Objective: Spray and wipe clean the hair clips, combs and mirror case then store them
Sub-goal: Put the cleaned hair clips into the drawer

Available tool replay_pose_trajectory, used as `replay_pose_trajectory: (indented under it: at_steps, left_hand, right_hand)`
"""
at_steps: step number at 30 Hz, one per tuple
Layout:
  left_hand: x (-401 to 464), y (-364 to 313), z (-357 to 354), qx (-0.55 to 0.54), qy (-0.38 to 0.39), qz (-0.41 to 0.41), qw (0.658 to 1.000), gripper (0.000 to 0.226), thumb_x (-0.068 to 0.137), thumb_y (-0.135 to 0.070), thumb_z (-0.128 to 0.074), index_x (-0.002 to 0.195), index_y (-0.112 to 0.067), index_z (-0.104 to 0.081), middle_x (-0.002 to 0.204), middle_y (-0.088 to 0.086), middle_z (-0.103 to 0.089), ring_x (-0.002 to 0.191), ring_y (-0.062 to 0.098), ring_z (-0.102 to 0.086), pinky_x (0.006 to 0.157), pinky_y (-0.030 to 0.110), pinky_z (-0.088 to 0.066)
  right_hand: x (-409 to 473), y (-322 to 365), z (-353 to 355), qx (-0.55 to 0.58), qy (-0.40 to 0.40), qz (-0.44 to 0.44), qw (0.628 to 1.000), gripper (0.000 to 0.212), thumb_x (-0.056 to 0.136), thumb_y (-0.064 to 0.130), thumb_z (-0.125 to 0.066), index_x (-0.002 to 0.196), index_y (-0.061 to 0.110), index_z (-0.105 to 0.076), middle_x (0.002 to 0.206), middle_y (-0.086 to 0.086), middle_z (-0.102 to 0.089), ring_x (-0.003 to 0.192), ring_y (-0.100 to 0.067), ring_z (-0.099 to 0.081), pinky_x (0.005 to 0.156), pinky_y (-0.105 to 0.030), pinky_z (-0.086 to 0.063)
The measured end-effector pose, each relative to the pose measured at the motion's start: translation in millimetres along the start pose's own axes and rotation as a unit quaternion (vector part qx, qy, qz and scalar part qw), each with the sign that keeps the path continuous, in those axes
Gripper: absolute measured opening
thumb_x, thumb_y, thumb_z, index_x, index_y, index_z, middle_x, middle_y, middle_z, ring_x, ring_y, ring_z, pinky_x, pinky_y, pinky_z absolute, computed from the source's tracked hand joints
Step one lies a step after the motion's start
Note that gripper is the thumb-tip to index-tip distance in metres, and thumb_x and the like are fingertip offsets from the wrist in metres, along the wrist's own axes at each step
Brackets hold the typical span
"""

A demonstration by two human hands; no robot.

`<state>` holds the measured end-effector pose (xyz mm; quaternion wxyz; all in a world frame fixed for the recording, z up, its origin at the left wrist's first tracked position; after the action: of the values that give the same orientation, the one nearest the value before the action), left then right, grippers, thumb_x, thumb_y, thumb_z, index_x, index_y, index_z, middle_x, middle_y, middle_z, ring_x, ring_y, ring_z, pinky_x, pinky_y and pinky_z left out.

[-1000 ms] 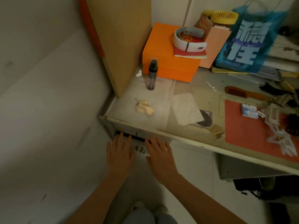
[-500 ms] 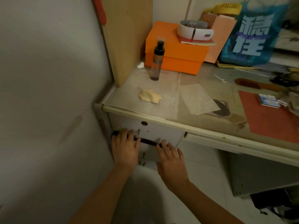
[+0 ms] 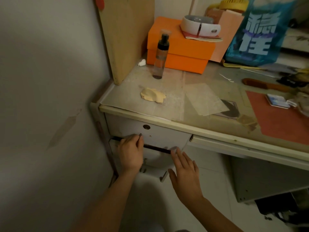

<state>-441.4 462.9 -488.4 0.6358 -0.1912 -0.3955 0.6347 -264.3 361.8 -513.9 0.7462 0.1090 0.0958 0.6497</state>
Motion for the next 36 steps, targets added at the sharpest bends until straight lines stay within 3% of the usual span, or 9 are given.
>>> replay_pose_trajectory:
  at_steps: [6, 9, 11, 15, 18, 20, 23, 28, 36]
  left_hand:
    - [-18.2, 10.0, 8.4, -0.039, 0.002, 0.032, 0.999, 0.030, 0.093, -0.016, -0.058, 0.064, -0.017, -0.053, 0.063, 0.001, -0.053, 0.080, 0.029, -0.052, 0.067, 0.030, -0.032]
    - [-24.9, 14.9, 9.7, -0.027, 0.015, 0.039, 0.999, 0.029, 0.095, -0.022, -0.055, 0.066, -0.021, -0.053, 0.066, -0.001, -0.056, 0.085, 0.028, -0.054, 0.078, 0.039, -0.040]
    - [-29.9, 19.4, 9.9, -0.015, 0.019, 0.045, 0.999, 0.028, 0.095, -0.024, -0.054, 0.068, -0.018, -0.059, 0.074, 0.005, -0.064, 0.087, 0.030, -0.056, 0.087, 0.045, -0.039]
    - [-40.2, 24.4, 15.5, -0.005, 0.026, 0.067, 0.997, 0.027, 0.095, -0.027, -0.053, 0.073, -0.017, -0.064, 0.079, 0.008, -0.067, 0.093, 0.030, -0.057, 0.095, 0.048, -0.035]
    - [-44.8, 23.3, 20.7, -0.003, 0.040, 0.089, 0.995, 0.026, 0.096, -0.035, -0.050, 0.077, -0.021, -0.061, 0.084, 0.007, -0.066, 0.097, 0.029, -0.056, 0.095, 0.045, -0.035]
    - [-46.8, 24.4, 33.2, -0.020, 0.012, 0.119, 0.993, 0.026, 0.092, -0.044, -0.052, 0.095, -0.020, -0.060, 0.099, 0.006, -0.064, 0.104, 0.028, -0.055, 0.097, 0.045, -0.037]
    - [-43.4, 34.7, 60.0, -0.073, -0.050, 0.177, 0.980, 0.077, 0.076, -0.059, -0.065, 0.134, -0.012, -0.044, 0.133, 0.010, -0.050, 0.123, 0.030, -0.048, 0.103, 0.049, -0.038]
    - [-17.3, 44.8, 77.1, -0.139, -0.027, 0.211, 0.967, 0.129, 0.051, -0.067, -0.080, 0.151, -0.022, -0.014, 0.155, 0.007, -0.024, 0.141, 0.027, -0.026, 0.114, 0.051, -0.026]
    - [-21.4, 57.7, 79.8, -0.220, -0.027, 0.247, 0.943, 0.127, 0.051, -0.049, -0.089, 0.150, -0.022, -0.014, 0.153, 0.006, -0.024, 0.139, 0.028, -0.030, 0.115, 0.048, -0.026]
  right_hand:
    - [-15.8, 7.9, 33.7, 0.160, -0.127, 0.002, 0.979, 0.068, 0.092, 0.022, -0.062, 0.142, 0.033, -0.017, 0.152, 0.005, -0.030, 0.137, -0.005, -0.026, 0.112, -0.024, -0.018]
    - [-25.2, -0.3, 48.6, 0.260, -0.196, -0.037, 0.945, 0.068, 0.089, 0.024, -0.066, 0.141, 0.035, -0.023, 0.140, 0.014, -0.036, 0.128, 0.005, -0.029, 0.108, -0.019, -0.025]
    - [-25.8, -10.8, 55.3, 0.323, -0.222, -0.077, 0.917, 0.070, 0.086, 0.029, -0.068, 0.142, 0.035, -0.026, 0.138, 0.018, -0.034, 0.129, 0.000, -0.034, 0.107, -0.024, -0.031]
    - [-6.9, -12.1, 54.2, 0.435, -0.166, -0.118, 0.877, 0.076, 0.082, 0.033, -0.071, 0.146, 0.027, -0.031, 0.145, 0.014, -0.035, 0.136, -0.009, -0.034, 0.112, -0.037, -0.033]
    - [0.3, -6.1, 55.6, 0.475, -0.150, -0.114, 0.860, 0.054, 0.083, 0.034, -0.069, 0.130, 0.034, -0.044, 0.136, 0.010, -0.045, 0.132, -0.015, -0.039, 0.108, -0.043, -0.041]
    - [0.1, -7.5, 55.7, 0.478, -0.154, -0.121, 0.856, 0.042, 0.084, 0.034, -0.067, 0.121, 0.036, -0.047, 0.129, 0.006, -0.050, 0.126, -0.020, -0.046, 0.101, -0.047, -0.047]
    - [-1.4, -10.2, 57.1, 0.456, -0.167, -0.132, 0.864, 0.037, 0.085, 0.035, -0.067, 0.117, 0.030, -0.050, 0.124, 0.000, -0.052, 0.116, -0.021, -0.051, 0.094, -0.049, -0.050]
    - [-4.4, -10.8, 55.9, 0.457, -0.171, -0.157, 0.859, 0.030, 0.084, 0.038, -0.068, 0.106, 0.025, -0.052, 0.111, -0.007, -0.057, 0.102, -0.025, -0.056, 0.087, -0.051, -0.051]
    - [-35.4, -6.6, 51.3, 0.456, -0.176, -0.165, 0.857, 0.023, 0.082, 0.033, -0.070, 0.092, 0.026, -0.052, 0.102, -0.007, -0.056, 0.094, -0.024, -0.055, 0.081, -0.046, -0.053]
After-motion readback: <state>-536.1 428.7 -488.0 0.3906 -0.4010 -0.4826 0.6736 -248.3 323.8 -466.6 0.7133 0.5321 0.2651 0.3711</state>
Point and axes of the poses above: each hand's wrist, its own x-axis towards the middle knuckle, its own z-axis out of the back of the hand, y = z × x, the point moved 10 cm from there along x, towards the middle knuckle
